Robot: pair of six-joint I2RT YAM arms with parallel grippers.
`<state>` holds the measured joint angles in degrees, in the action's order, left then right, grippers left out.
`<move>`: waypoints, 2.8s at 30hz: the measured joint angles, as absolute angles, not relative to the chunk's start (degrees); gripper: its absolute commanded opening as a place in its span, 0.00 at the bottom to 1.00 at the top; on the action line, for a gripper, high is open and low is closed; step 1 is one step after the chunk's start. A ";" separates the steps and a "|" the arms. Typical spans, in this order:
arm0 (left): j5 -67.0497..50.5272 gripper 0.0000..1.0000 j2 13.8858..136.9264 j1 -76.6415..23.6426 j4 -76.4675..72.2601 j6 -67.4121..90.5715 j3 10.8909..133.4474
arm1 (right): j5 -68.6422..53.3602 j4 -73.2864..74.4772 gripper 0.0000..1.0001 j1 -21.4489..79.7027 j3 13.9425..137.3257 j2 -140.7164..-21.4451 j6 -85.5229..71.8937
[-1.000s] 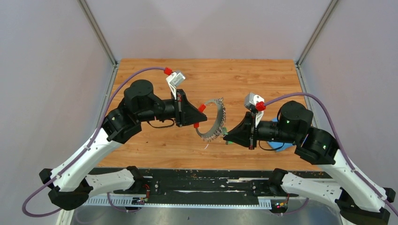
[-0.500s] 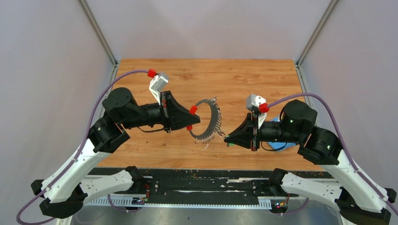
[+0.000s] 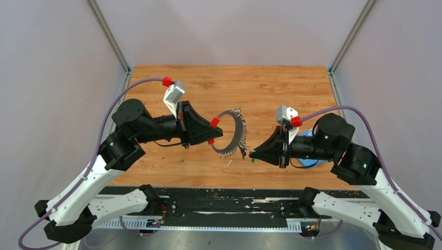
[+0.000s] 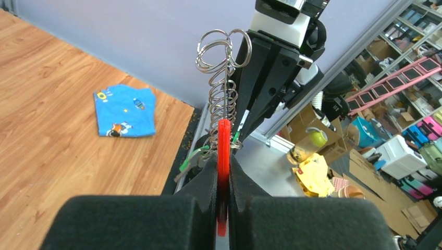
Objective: Remove the keys from the keyring
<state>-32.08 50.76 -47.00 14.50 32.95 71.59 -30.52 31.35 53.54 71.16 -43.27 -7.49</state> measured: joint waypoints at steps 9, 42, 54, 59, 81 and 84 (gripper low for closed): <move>-33.12 0.00 51.16 -47.07 12.34 31.46 70.74 | -28.23 26.83 0.03 53.54 66.13 -40.51 -8.34; -27.35 0.00 52.51 -49.06 9.65 29.54 68.14 | -10.44 18.87 0.01 53.67 59.35 -32.97 -11.11; -25.67 0.00 52.53 -49.04 11.53 30.41 69.21 | -10.46 19.09 0.01 53.67 58.76 -37.30 -14.44; -25.76 0.00 52.88 -49.04 12.34 30.39 69.21 | -10.48 18.74 0.08 53.67 57.23 -37.26 -16.49; -30.79 0.00 52.93 -48.97 5.85 30.00 68.75 | -23.64 19.49 0.20 53.67 57.69 -34.63 -13.74; -32.67 0.00 53.15 -48.99 5.32 29.69 68.75 | -24.29 19.25 0.16 53.67 58.72 -33.78 -13.69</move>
